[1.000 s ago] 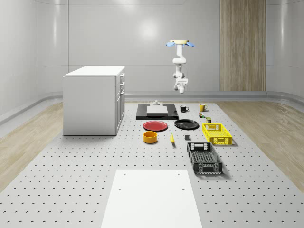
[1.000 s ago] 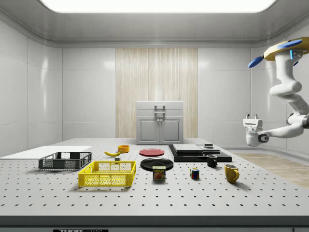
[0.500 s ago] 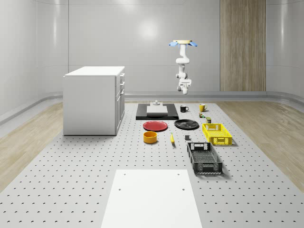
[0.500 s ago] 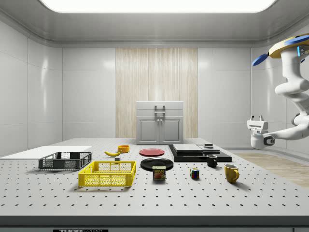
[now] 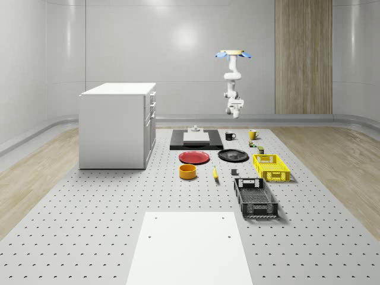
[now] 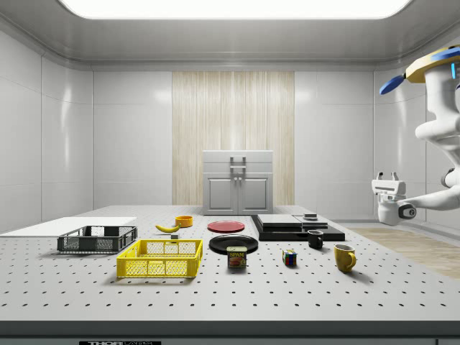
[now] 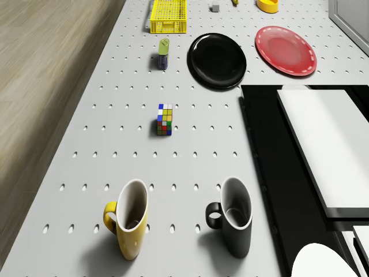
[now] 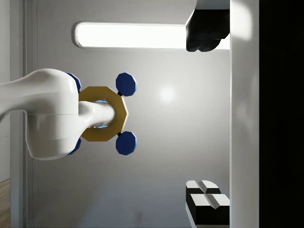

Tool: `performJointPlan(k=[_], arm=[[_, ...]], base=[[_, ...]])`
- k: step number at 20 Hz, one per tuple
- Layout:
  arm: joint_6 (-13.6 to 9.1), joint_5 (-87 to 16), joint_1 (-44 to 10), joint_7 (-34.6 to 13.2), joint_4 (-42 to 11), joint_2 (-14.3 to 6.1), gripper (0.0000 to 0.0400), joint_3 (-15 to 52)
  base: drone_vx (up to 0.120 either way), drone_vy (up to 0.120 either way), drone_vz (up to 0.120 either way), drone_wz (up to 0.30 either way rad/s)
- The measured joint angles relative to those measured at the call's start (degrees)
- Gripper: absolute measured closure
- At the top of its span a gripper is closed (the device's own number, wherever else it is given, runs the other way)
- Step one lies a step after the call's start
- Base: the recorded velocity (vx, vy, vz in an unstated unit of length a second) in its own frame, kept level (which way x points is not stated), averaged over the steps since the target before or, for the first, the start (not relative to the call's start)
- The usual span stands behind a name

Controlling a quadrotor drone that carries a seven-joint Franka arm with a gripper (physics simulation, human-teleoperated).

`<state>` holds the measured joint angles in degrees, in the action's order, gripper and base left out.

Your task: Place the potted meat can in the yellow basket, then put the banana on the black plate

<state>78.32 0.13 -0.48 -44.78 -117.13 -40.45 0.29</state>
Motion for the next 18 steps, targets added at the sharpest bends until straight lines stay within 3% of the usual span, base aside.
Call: performJointPlan(k=[18], arm=[[0.8,-0.9,-0.3,-0.1,-0.5,-0.5,0.0,0.7]], base=[[0.12,0.12,0.0,0.0]])
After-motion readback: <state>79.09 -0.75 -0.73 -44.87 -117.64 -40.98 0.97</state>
